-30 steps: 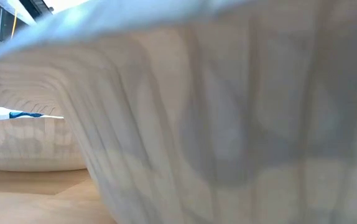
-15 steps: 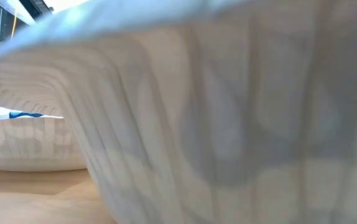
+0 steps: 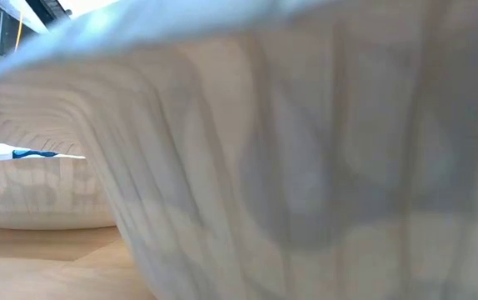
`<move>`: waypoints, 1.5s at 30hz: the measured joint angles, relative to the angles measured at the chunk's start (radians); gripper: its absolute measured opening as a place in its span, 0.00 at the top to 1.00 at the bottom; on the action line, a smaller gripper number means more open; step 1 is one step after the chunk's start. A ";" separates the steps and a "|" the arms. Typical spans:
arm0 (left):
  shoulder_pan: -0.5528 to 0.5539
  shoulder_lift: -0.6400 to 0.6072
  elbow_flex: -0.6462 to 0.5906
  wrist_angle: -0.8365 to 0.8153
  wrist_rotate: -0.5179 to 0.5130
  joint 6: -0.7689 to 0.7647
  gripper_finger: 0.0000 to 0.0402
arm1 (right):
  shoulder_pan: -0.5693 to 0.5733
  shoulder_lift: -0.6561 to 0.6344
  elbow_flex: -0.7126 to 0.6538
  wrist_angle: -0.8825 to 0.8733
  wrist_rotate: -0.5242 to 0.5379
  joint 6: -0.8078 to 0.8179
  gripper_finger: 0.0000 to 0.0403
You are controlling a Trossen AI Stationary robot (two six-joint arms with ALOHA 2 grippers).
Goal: Nest bowls inside each other
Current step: Stack the white patterned bowl on top of the other white patterned bowls
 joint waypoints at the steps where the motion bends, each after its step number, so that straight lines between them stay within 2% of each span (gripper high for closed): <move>1: 0.000 0.000 0.000 0.000 -0.003 0.000 0.81 | 0.000 0.000 0.000 0.000 0.000 0.000 0.49; 11: -0.008 0.007 0.000 0.009 -0.018 -0.001 0.68 | 0.000 0.000 0.000 0.000 0.000 -0.001 0.49; 21: -0.063 0.082 0.000 0.045 -0.036 -0.003 0.68 | 0.000 0.000 0.000 -0.012 0.000 -0.002 0.49; 39: -0.021 0.083 0.003 0.001 -0.003 0.025 0.68 | -0.001 0.000 0.000 -0.042 0.000 -0.002 0.49; 45: -0.013 0.083 0.003 0.001 0.006 0.024 0.73 | -0.001 0.000 0.000 -0.042 0.000 -0.002 0.49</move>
